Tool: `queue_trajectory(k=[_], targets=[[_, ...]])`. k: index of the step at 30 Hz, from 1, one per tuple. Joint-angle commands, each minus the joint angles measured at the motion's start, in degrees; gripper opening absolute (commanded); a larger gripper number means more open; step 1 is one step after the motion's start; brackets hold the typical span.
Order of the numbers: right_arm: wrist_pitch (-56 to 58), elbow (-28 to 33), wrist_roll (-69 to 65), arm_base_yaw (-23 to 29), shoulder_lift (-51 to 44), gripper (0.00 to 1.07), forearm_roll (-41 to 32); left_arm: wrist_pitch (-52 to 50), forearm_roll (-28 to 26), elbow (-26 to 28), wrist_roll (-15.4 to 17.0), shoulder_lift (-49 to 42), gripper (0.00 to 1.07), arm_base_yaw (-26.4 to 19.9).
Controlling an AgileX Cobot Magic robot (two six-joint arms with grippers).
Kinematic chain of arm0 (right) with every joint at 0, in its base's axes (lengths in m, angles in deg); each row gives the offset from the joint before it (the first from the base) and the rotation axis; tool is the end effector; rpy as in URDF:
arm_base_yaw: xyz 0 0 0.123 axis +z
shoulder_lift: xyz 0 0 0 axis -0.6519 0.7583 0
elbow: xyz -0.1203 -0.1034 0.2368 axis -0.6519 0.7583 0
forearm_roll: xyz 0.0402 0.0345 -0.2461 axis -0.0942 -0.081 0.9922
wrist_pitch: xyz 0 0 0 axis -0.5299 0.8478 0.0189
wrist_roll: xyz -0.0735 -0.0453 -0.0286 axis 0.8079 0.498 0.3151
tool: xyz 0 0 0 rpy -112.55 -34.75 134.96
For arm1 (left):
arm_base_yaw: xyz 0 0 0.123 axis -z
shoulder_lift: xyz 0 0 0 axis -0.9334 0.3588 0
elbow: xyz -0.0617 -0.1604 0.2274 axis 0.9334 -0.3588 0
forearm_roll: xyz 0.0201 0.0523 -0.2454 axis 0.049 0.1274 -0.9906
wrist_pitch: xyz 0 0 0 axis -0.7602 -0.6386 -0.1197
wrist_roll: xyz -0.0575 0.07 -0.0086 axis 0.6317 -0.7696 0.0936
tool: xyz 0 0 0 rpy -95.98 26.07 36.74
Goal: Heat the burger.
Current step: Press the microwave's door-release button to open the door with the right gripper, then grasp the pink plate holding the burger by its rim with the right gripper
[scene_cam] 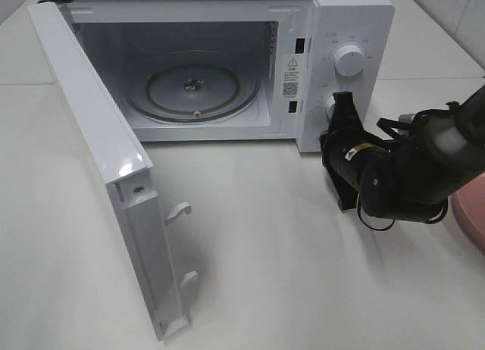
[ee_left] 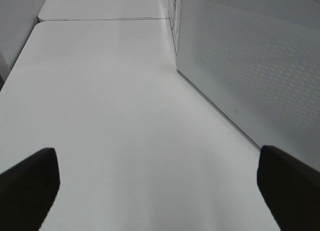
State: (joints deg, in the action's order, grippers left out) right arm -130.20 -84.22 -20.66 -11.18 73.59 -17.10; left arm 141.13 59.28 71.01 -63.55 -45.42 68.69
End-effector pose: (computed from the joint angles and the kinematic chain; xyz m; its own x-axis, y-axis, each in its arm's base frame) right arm 0.3269 0.1493 0.0756 -0.1808 0.9773 -0.1104 0.3550 0.1695 0.9194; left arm -0.0061 -0.0027 0.2796 -0.4346 0.0964 -0.8954 0.0656 0.9950 0.0752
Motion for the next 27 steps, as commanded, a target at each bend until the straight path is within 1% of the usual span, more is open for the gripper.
queue_trajectory(k=[1,4,13,24,25,27], targets=[[-1.4,0.6,-0.5,0.7,-1.1,0.00,1.1,-0.4,-0.2,-0.1,0.3,-1.1,1.03,-0.1],[-2.7,2.1,-0.5,0.7,-1.7,0.00,1.0,-0.4,-0.2,-0.1,0.3,-1.1,1.03,-0.1],[-2.6,2.6,-0.4,0.7,-3.3,0.00,1.0,-0.4,-0.2,-0.1,0.3,-1.1,1.03,-0.1],[-2.3,9.1,0.3,0.7,-7.6,0.00,0.7,-0.4,-0.2,-0.1,0.3,-1.1,1.03,-0.1],[-1.5,10.4,1.3,0.7,-8.9,0.00,0.7,-0.4,-0.2,-0.1,0.3,-1.1,1.03,-0.1],[-0.5,10.9,2.0,0.7,-9.7,0.00,0.7,-0.4,-0.2,-0.1,0.3,-1.1,1.03,-0.1]])
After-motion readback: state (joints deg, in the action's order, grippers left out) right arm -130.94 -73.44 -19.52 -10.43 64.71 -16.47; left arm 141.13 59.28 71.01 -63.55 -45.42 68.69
